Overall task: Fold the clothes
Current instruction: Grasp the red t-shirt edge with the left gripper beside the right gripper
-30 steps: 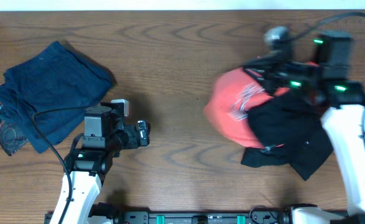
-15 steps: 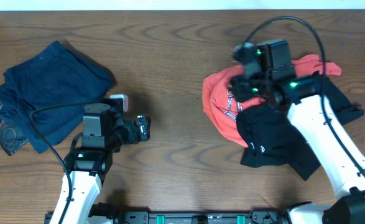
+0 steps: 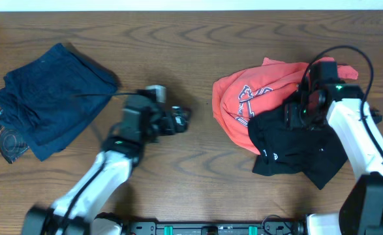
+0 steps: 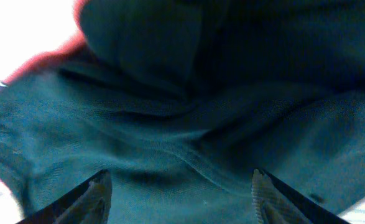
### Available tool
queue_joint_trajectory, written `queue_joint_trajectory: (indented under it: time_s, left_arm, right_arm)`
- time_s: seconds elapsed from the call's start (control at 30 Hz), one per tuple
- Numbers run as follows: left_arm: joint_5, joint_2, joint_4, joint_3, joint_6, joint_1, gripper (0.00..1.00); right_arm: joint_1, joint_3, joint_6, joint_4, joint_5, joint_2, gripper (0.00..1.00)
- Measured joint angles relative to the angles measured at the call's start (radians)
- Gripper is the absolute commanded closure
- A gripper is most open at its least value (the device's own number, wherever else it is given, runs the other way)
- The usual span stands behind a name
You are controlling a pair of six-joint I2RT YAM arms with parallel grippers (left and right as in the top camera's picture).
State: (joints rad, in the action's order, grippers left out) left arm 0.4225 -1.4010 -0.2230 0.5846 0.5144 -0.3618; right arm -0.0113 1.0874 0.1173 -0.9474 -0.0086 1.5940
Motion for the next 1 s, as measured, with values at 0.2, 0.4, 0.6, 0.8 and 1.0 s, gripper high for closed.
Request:
queue_joint_trajectory:
  time_s: [0.2, 0.4, 0.6, 0.8, 1.0]
  left_arm:
    - [0.009, -0.244, -0.308, 0.002, 0.118, -0.166, 0.02]
    - [0.020, -0.431, -0.464, 0.052, 0.189, -0.255, 0.02]
    - [0.024, -0.541, -0.463, 0.188, 0.210, -0.301, 0.58]
    - [0.059, -0.559, -0.323, 0.198, 0.204, -0.258, 0.94]
    - [0.096, -0.421, -0.012, 0.201, 0.074, -0.121, 0.94]
  right_arm:
    - [-0.019, -0.053, 0.001, 0.012, -0.001, 0.021, 0.28]
    - [-0.019, -0.053, 0.001, 0.013, -0.002, 0.021, 0.28]
    - [-0.019, -0.053, 0.001, 0.001, -0.002, 0.021, 0.28]
    - [-0.019, -0.053, 0.002, 0.003, -0.003, 0.021, 0.37]
    - [-0.019, -0.053, 0.007, 0.032, -0.006, 0.021, 0.99]
